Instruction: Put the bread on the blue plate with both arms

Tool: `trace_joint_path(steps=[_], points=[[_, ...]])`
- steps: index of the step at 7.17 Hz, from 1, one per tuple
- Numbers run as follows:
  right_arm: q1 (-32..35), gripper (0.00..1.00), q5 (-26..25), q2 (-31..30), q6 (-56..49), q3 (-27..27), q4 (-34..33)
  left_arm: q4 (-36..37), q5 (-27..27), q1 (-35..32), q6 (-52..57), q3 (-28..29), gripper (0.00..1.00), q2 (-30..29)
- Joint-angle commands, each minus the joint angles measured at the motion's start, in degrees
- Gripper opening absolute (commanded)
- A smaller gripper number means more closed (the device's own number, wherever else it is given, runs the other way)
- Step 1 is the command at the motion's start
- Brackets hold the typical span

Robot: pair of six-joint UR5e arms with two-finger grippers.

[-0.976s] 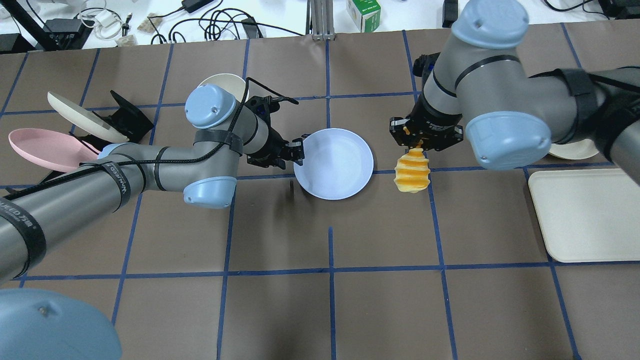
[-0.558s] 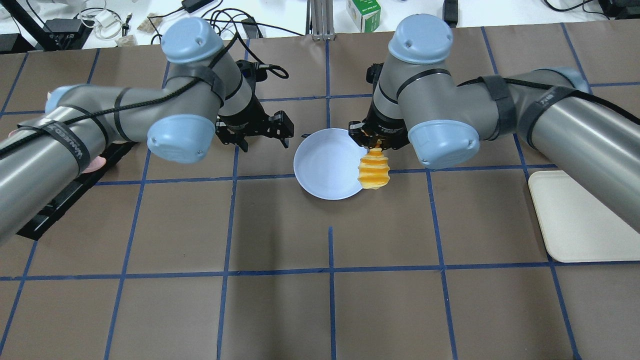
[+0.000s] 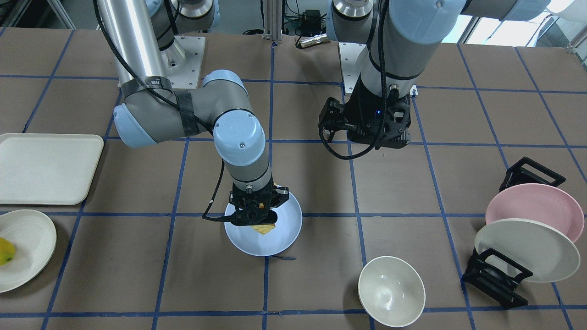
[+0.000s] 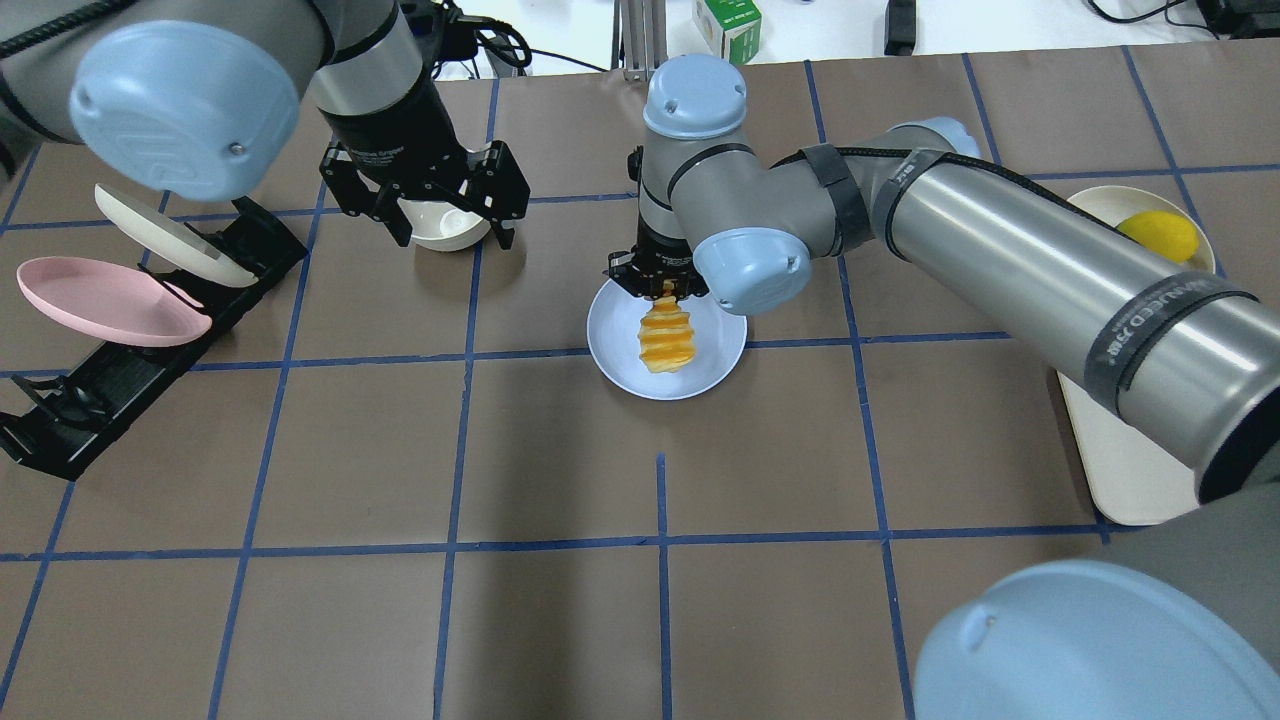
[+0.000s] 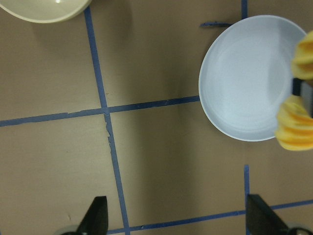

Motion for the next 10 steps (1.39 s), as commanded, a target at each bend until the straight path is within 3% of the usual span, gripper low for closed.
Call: trace_joint_path(steps=[1,2,4,5,6,10], points=[[0.27,0.00,0.12,1.28,0.38,-0.14,-0.44,-1.94,4.88,1.38,-0.81,-0.39,1.00,2.44],[0.27,0.00,0.04,2.24,0.38,-0.23,0.25,-1.60,6.05,3.39,-0.72,-0.66,1.00,2.62],[0.27,0.16,0.12,4.43,0.82,-0.40,-0.44,-1.60,5.53,4.20,-0.46,-0.75,1.00,3.06],[0.27,0.63,0.04,4.53,0.82,-0.49,-0.44,-1.60,5.53,4.20,-0.28,-0.75,1.00,3.06],[0.27,1.00,0.12,4.53,0.82,-0.23,-0.36,-1.51,5.45,4.11,-0.19,-0.83,1.00,3.06],[0.09,1.00,0.04,4.27,0.74,-0.76,-0.01,-1.51,5.62,4.29,-0.11,-0.75,1.00,3.15]])
